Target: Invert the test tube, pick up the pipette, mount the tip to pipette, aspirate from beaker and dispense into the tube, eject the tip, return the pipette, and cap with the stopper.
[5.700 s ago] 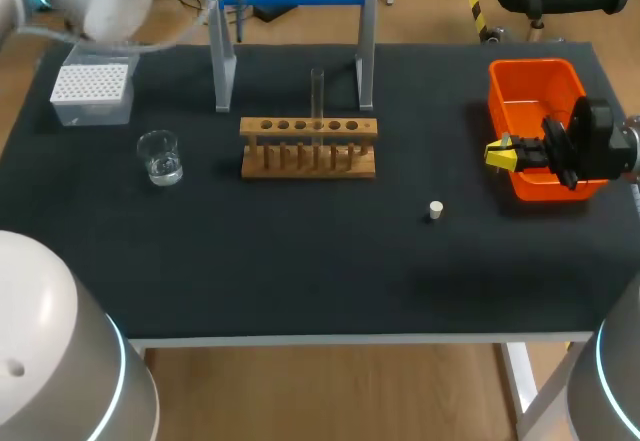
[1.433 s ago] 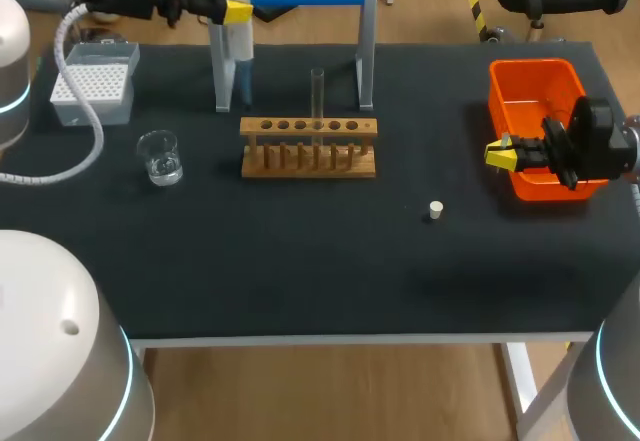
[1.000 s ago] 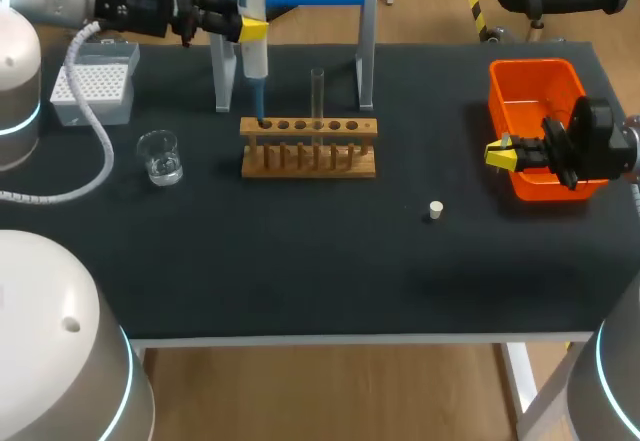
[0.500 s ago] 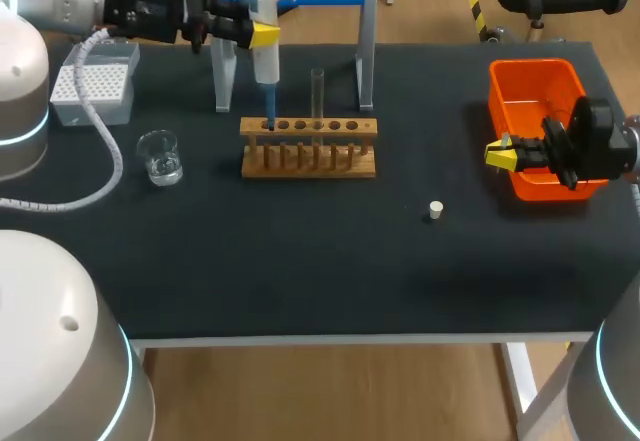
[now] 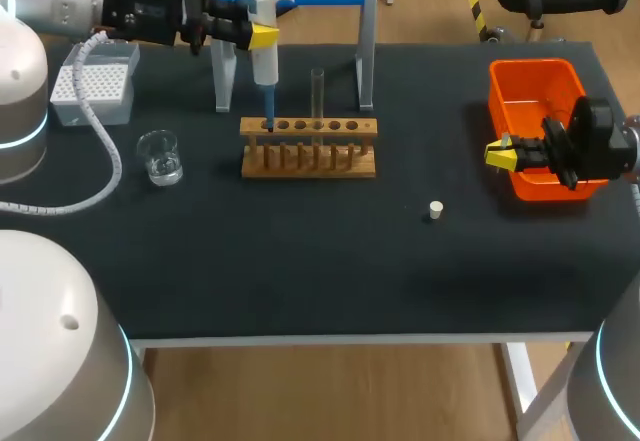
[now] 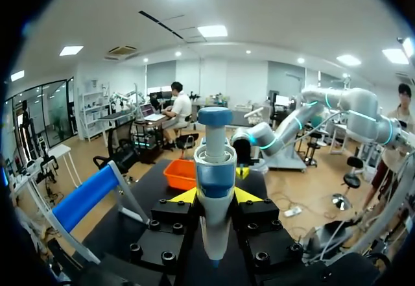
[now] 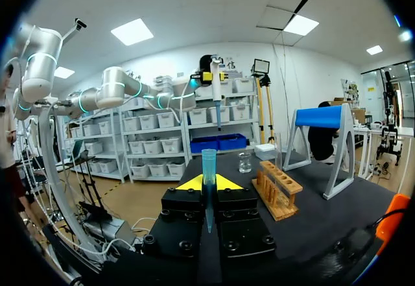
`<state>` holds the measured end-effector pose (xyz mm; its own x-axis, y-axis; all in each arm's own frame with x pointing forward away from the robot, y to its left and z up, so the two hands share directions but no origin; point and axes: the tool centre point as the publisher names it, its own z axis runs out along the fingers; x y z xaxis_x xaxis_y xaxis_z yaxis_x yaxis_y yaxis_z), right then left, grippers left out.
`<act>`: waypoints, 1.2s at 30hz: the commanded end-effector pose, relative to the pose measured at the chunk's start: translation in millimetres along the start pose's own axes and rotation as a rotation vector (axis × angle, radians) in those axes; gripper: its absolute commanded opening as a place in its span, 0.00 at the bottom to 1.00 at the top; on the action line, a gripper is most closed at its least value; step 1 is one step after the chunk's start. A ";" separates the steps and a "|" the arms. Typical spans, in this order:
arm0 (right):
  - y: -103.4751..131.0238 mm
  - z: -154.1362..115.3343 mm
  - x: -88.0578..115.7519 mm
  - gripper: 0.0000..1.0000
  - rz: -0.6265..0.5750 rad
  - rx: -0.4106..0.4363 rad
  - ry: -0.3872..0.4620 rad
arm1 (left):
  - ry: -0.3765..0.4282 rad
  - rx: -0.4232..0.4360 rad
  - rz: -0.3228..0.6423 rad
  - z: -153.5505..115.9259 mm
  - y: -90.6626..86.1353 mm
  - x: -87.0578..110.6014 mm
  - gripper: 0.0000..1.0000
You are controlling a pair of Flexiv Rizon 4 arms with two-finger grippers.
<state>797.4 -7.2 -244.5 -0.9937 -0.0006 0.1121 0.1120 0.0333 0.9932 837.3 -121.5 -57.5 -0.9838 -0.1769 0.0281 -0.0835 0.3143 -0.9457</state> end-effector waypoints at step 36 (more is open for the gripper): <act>0.0 -1.1 0.2 0.00 0.000 0.001 0.002 | 0.015 0.001 0.013 1.9 -1.0 8.2 0.00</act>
<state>797.4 -7.2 -244.5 -0.9937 -0.0006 0.1121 0.1120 0.0333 0.9932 831.7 -125.3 -57.3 -0.9867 -0.1612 0.0222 -0.0733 0.3189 -0.9449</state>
